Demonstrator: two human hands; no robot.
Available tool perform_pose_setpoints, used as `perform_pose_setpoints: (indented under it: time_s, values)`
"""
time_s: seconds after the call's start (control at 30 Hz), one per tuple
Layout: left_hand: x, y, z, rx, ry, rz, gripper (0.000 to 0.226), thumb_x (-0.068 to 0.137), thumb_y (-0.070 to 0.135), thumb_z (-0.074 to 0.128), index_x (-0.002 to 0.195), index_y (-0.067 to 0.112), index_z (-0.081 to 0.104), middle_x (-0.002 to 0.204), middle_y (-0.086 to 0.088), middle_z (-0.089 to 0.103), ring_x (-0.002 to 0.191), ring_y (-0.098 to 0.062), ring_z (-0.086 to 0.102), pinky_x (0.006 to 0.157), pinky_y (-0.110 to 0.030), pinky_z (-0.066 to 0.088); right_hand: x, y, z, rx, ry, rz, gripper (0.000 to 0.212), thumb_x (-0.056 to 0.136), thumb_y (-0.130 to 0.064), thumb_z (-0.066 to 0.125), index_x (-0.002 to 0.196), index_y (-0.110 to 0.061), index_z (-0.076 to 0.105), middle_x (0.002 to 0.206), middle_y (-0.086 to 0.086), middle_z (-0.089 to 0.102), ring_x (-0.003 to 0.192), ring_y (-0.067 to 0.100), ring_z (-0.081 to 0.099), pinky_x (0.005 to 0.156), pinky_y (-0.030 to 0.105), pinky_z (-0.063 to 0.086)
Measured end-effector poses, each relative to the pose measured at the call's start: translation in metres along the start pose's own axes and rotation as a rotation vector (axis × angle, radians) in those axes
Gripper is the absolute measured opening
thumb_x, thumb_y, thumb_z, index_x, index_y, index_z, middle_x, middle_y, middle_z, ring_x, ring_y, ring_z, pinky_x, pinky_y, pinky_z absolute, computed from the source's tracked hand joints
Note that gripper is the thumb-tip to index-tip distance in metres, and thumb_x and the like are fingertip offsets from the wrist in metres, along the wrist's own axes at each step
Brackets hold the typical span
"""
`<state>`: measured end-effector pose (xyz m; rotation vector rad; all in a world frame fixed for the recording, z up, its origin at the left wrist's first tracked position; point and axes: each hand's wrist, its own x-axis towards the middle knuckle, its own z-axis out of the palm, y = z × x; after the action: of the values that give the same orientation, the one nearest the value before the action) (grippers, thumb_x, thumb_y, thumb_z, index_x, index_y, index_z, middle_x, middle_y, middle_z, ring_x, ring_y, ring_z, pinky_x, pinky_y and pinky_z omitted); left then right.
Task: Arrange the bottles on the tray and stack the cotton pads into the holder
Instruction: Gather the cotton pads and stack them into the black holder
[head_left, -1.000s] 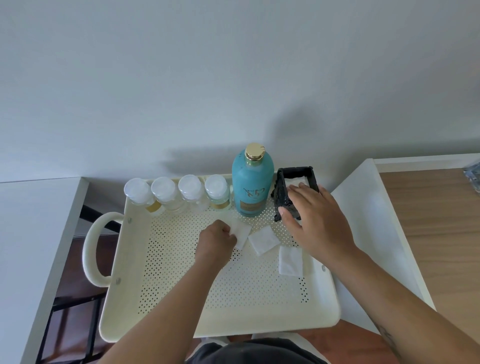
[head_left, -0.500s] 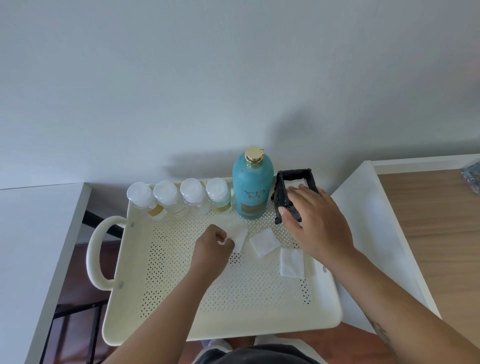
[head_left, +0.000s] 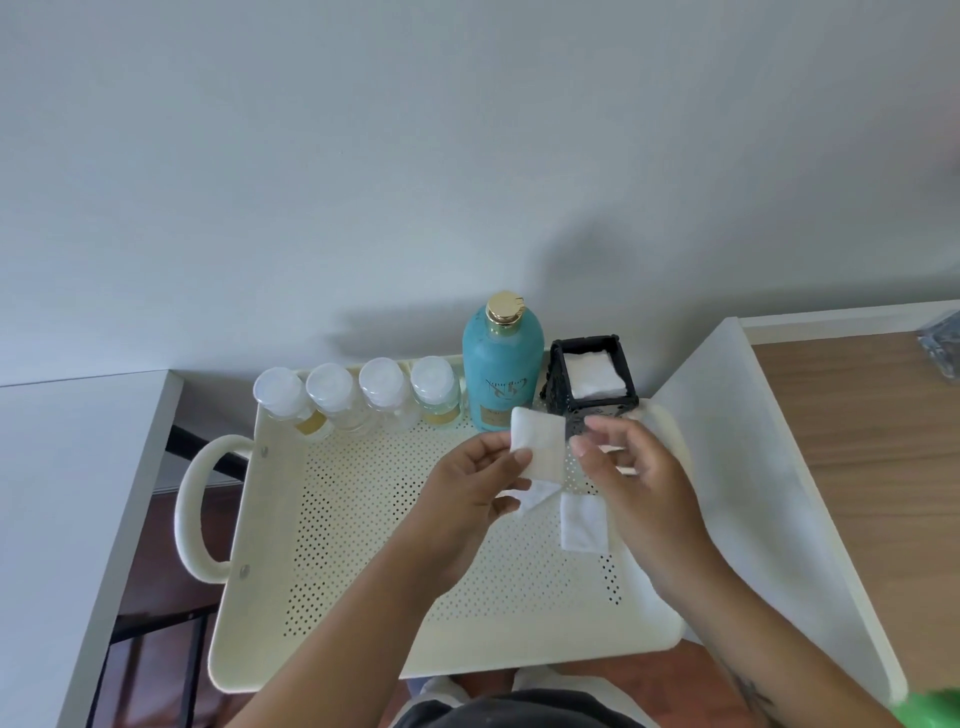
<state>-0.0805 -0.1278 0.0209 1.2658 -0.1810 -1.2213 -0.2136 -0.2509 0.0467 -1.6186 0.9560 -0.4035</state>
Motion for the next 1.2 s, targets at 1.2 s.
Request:
perform_pose_setpoints:
  time_s: [1.2]
  values:
    - [0.059,-0.061,-0.001,1.445,0.338,0.158,0.047,0.087,0.044,0.062,0.125,0.019,0.05,0.117,0.002,0.054,0.107,-0.021,0.049,0.084,-0.037,0.05,0.097,-0.02,-0.029,-0.46,0.129,-0.181,0.028,0.09,-0.026,0.064,0.116,-0.018,0.059,0.099,-0.004,0.059,0.078,0.012,0.051,0.068,0.026,0.042]
